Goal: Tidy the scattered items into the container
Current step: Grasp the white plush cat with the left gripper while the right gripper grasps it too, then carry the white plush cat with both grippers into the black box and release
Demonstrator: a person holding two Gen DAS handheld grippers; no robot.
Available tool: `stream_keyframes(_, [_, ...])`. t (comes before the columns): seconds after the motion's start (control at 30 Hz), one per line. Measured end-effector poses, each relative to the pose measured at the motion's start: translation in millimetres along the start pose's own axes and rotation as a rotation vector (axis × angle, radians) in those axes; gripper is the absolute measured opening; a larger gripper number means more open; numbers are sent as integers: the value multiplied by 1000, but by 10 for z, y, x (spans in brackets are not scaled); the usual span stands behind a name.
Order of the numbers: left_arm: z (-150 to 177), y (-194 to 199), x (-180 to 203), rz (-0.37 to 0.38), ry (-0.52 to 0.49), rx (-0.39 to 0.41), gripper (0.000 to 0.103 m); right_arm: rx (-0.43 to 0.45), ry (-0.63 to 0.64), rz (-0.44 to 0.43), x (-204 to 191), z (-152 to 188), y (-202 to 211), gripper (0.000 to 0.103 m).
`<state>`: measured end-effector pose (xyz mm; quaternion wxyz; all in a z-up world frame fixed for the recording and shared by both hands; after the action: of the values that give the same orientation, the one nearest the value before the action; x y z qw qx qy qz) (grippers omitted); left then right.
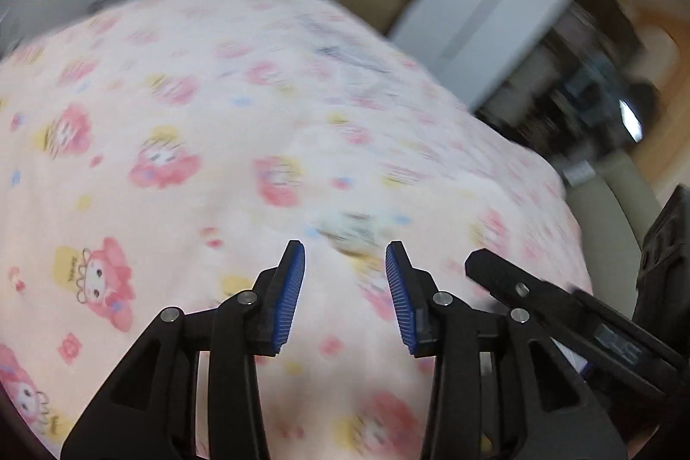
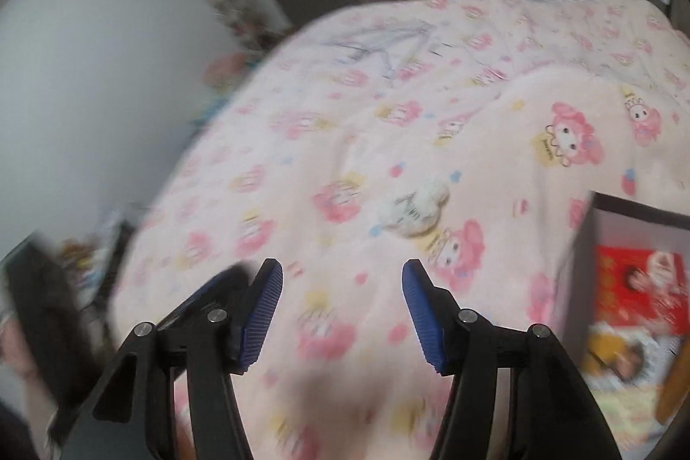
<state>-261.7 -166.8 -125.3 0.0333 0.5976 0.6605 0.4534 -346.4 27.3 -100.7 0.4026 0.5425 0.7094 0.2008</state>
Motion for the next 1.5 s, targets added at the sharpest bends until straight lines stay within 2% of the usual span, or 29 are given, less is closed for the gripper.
stream_keyframes(0.07, [8,-323,-233,11,73,-17,39,-27,-50,106,152,-38,-492,54])
stream_keyframes(0.13, [49,-685,-361,40,141,-51,39,-38,-145,243,485,-41,-949,54])
stream_keyframes(0.23, [118,-1249,-393,74,190,-131,39,-40,-352,324,1008,26,-1309,54])
stream_keyframes(0.3, [170,-1630,-338,57,175,-193,39,-13,-460,298,1207,42,-1440,54])
stream_keyframes(0.4, [216,-2020,-195,106,193,-250,39,37,-460,218,1276,0,-1585,54])
stream_keyframes(0.43, [218,-2091,-140,117,171,-258,41,63,-443,195,1270,-8,-1592,54])
stream_keyframes(0.5, [214,-2257,-97,102,158,-267,53,104,-401,172,1298,14,-1618,54])
stream_keyframes(0.57, [261,-2450,-65,166,217,-328,63,124,-380,147,1346,95,-1675,56])
stream_keyframes(0.6, [294,-2531,-59,181,238,-363,62,123,-372,136,1351,125,-1705,57])
stream_keyframes(0.67, [321,-2578,-57,163,231,-385,53,116,-359,115,1339,147,-1761,58])
stream_keyframes(0.73, [340,-2554,-15,199,243,-393,31,89,-356,81,1299,136,-1802,58])
stream_keyframes(0.77, [335,-2502,-22,206,249,-388,26,78,-349,61,1267,152,-1812,58])
stream_keyframes(0.83, [308,-2359,-49,201,218,-363,22,65,-318,16,1186,192,-1792,57])
stream_keyframes(0.87, [295,-2286,-56,213,211,-359,21,62,-302,-3,1139,198,-1785,49])
stream_keyframes(0.9, [289,-2193,-68,229,207,-353,21,57,-294,-33,1078,217,-1748,42])
stream_keyframes(1.03, [309,-1707,-159,277,194,-329,20,39,-290,-110,893,246,-1615,39])
stream_keyframes(1.13, [303,-1415,-265,295,218,-303,20,14,-241,-157,666,307,-1488,38])
stream_keyframes(1.3, [306,-863,-354,344,253,-267,20,18,-118,-204,278,455,-1035,37])
stream_keyframes(1.4, [288,-527,-244,377,239,-251,20,25,-75,-223,153,495,-713,36])
stream_keyframes(1.5, [238,-212,58,428,189,-225,20,54,-58,-237,119,455,-314,35])
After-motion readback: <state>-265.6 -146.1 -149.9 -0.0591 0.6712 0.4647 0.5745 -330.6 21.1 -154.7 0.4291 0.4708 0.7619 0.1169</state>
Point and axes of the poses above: each gripper's, at about its wrist camera, not at the fingertips, and y roughly against the way its jaws point, x to its right, z to its underside, the point moved 8 cm from there along -y, roughly the way its jaws point, and after that the axes turned 4 degrees about x, right-handed, at the moved point
